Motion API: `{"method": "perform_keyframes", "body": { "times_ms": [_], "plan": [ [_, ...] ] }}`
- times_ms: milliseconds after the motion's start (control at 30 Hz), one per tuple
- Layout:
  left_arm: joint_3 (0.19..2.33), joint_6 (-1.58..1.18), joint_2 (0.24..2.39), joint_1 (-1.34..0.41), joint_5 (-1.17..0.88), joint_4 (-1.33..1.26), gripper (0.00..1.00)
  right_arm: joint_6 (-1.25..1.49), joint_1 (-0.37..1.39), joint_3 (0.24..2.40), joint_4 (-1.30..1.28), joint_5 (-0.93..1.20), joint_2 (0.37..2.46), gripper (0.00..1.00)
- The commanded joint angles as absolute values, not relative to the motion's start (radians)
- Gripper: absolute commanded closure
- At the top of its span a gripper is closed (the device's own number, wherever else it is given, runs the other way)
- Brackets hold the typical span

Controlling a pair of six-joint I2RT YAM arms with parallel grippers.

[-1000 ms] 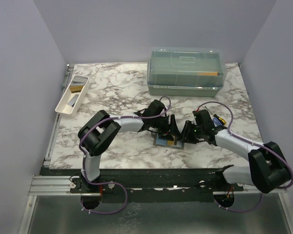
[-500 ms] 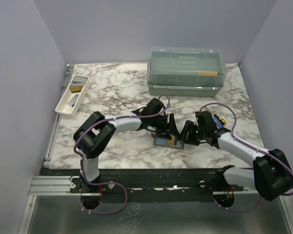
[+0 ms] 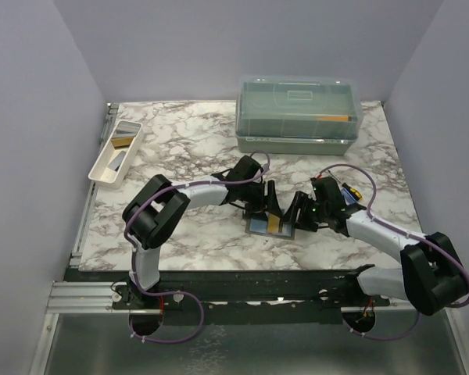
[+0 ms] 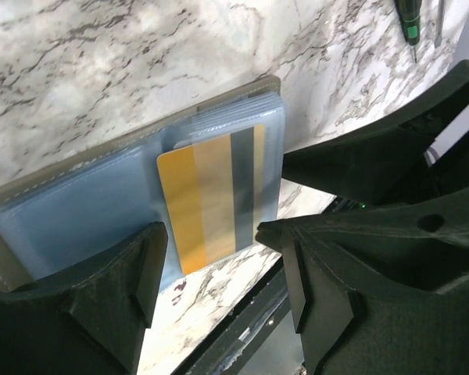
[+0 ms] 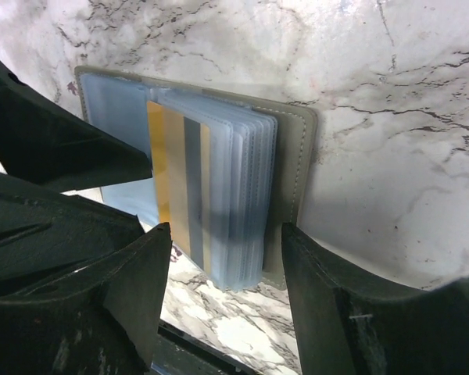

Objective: Put the credit cards into the card holder
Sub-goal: Insert the credit card into the card holder.

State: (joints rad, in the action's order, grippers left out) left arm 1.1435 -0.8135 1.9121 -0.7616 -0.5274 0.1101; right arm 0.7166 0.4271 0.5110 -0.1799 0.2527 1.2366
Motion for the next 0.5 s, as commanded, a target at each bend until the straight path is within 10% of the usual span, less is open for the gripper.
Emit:
{"method": "perform_keyframes", "body": {
  "times_ms": [0,467],
  "plan": [
    [1.172,-0.826,1.955,-0.776,-0.562,0.066,0.33,0.726,0.432,0.495,-0.116,0.288,1.274,0.39],
    [1.084,-1.037,1.928,-0.778,-0.721,-0.254,0.34,0.739,0.433,0.473,-0.066,0.328,1.280,0.44]
  ]
}}
